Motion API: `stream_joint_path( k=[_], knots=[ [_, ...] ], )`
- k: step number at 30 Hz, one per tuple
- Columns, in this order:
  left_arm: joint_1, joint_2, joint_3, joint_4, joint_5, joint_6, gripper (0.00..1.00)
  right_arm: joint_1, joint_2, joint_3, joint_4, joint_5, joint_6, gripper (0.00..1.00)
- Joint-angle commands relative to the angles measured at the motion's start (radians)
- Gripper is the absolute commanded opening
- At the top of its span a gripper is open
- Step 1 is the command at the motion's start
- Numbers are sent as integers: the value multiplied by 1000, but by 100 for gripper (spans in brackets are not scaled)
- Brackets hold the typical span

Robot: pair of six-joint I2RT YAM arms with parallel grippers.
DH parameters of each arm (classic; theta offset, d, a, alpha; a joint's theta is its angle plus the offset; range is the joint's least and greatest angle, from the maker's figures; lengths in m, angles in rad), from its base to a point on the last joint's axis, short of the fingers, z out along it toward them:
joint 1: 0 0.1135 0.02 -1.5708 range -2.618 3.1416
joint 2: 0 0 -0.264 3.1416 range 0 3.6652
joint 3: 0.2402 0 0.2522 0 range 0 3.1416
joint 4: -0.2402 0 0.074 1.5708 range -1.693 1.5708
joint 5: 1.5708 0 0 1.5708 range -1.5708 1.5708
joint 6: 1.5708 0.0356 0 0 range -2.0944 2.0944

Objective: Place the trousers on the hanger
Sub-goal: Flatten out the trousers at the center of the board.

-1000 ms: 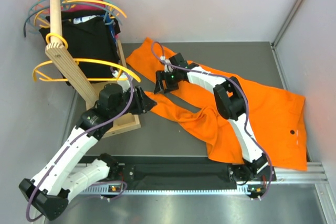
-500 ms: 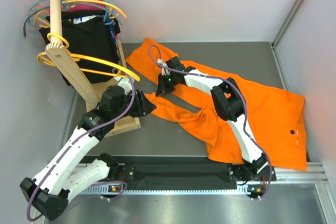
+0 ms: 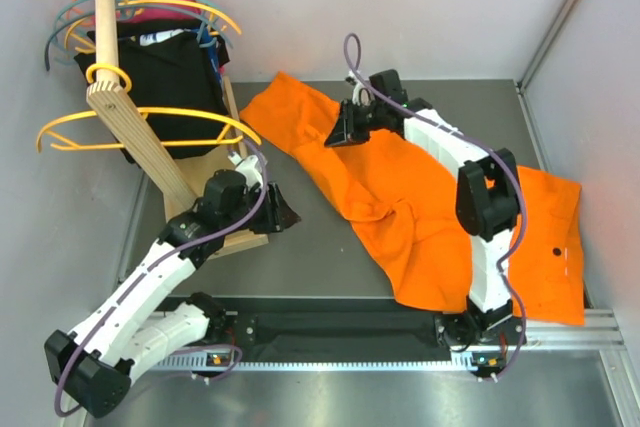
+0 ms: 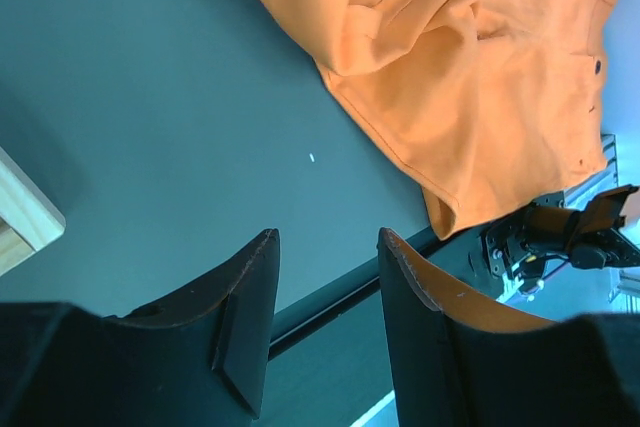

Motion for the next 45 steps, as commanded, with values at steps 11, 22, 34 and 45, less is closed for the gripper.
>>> stream_joint_path(
  k=[11,22,34,45],
  knots=[
    [0,-81,52,-54,-90,21,47,154,19,-47,47,97,31,42],
    [0,-115,38,-51,-112,-7,46,134,163,132,-96,227,-124,78],
    [0,-103,43,-57,-92,-10,46,125,230,171,-133,278,-224,79],
    [1,-98,37,-56,-88,-19,46,120,230,200,-139,215,-202,53]
  ],
)
